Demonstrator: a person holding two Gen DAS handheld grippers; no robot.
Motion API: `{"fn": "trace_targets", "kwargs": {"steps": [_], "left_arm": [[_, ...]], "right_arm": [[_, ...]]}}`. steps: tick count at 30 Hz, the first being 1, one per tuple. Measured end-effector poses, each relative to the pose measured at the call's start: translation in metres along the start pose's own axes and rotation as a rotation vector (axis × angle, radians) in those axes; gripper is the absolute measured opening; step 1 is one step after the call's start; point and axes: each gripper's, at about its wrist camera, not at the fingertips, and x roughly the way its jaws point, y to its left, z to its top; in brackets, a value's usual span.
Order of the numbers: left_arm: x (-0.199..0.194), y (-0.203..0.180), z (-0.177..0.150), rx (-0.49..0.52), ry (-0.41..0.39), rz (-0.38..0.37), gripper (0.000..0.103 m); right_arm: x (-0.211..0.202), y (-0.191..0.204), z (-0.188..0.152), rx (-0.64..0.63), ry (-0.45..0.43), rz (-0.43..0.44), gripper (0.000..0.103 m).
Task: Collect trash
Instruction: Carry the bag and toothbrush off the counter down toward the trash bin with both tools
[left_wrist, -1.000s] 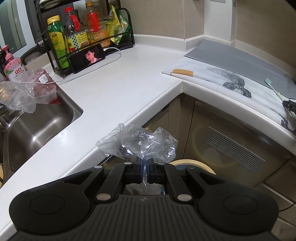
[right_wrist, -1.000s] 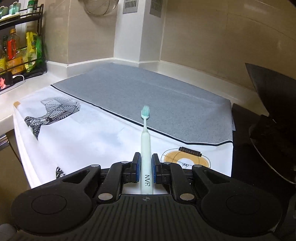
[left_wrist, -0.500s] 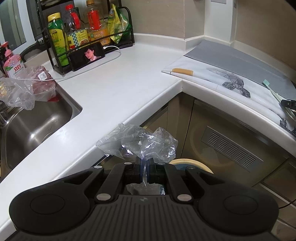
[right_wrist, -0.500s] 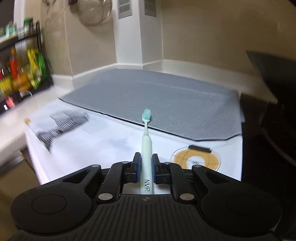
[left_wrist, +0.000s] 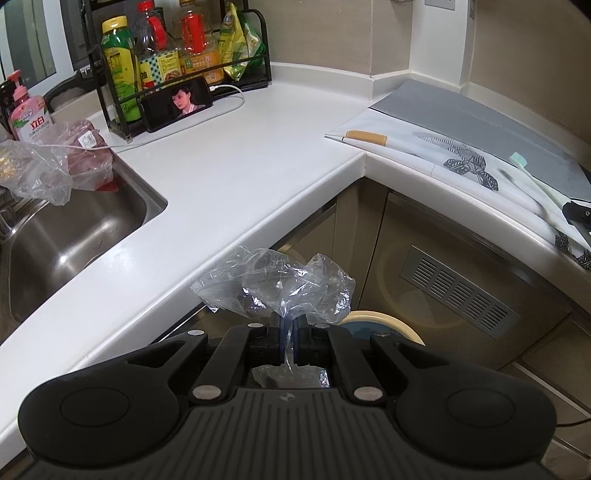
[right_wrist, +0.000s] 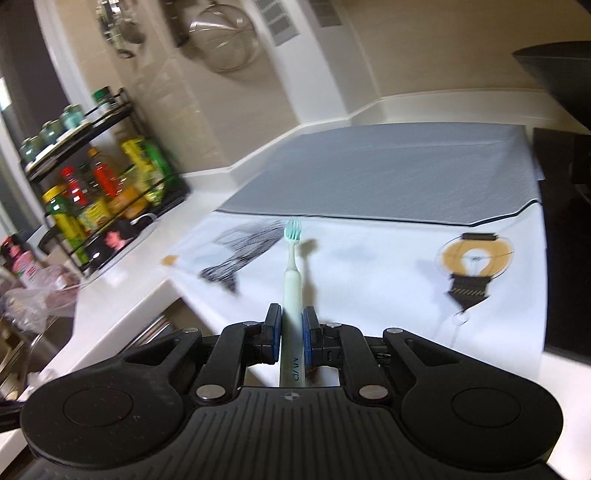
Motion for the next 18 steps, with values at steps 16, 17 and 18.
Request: {"fn": "trace_targets", "kwargs": {"steps": [16,17,18], "left_arm": [[0.025,-0.005,-0.022,-0.001,0.091,-0.041,0.004],[0.028,-0.006,-0.023,0.000,0.101,-0.045,0.004],[0.031,-0.008,-0.025,0.000,0.111,-0.051,0.004]], "right_arm": [[-0.007,0.057,-0.035,-0.062,0.114,0.175,0.013],[-0.002,0.060,-0.039,-0.067,0.132,0.179,0.013],[0.003,0.062,-0.043,-0.067,0.154,0.180,0.013]]}}
